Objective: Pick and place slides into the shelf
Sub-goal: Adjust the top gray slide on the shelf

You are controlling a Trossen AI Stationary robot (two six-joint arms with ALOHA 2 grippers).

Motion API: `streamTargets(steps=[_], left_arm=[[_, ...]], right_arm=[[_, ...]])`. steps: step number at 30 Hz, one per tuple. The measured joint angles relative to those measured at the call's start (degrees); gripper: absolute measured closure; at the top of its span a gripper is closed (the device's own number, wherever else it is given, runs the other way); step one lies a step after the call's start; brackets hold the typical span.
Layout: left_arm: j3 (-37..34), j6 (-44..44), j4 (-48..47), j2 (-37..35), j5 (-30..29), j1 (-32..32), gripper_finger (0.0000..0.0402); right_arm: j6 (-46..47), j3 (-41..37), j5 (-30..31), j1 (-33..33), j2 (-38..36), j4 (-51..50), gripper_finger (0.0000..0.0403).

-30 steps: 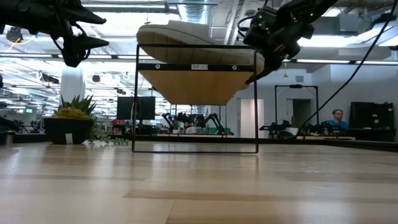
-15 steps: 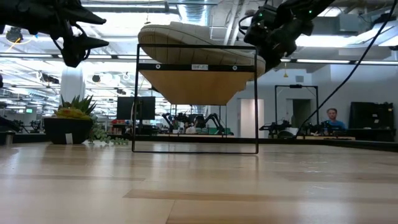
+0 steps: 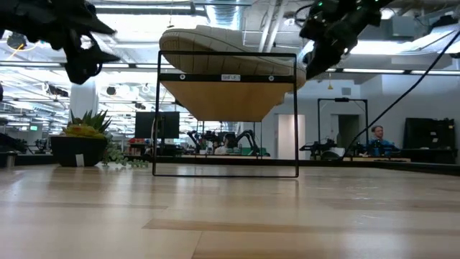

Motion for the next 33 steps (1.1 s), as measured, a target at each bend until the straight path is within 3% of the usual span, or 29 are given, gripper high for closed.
streamTargets(steps=[9, 22, 33], left_arm=[[0.0, 7.06, 7.49, 15.59, -10.9, -3.44, 0.0185], [0.0, 13.65, 21.84, 26.58, -9.57, -4.07, 0.0308], [0.0, 13.77, 26.54, 30.81, -9.56, -4.05, 0.0374]], right_arm=[[1.61, -0.02, 2.94, -5.69, -7.49, -0.13, 0.0403], [2.78, -0.04, 2.84, -8.69, -13.38, -2.64, 0.0403], [3.2, -0.04, 2.8, -8.74, -13.29, -3.46, 0.0403]])
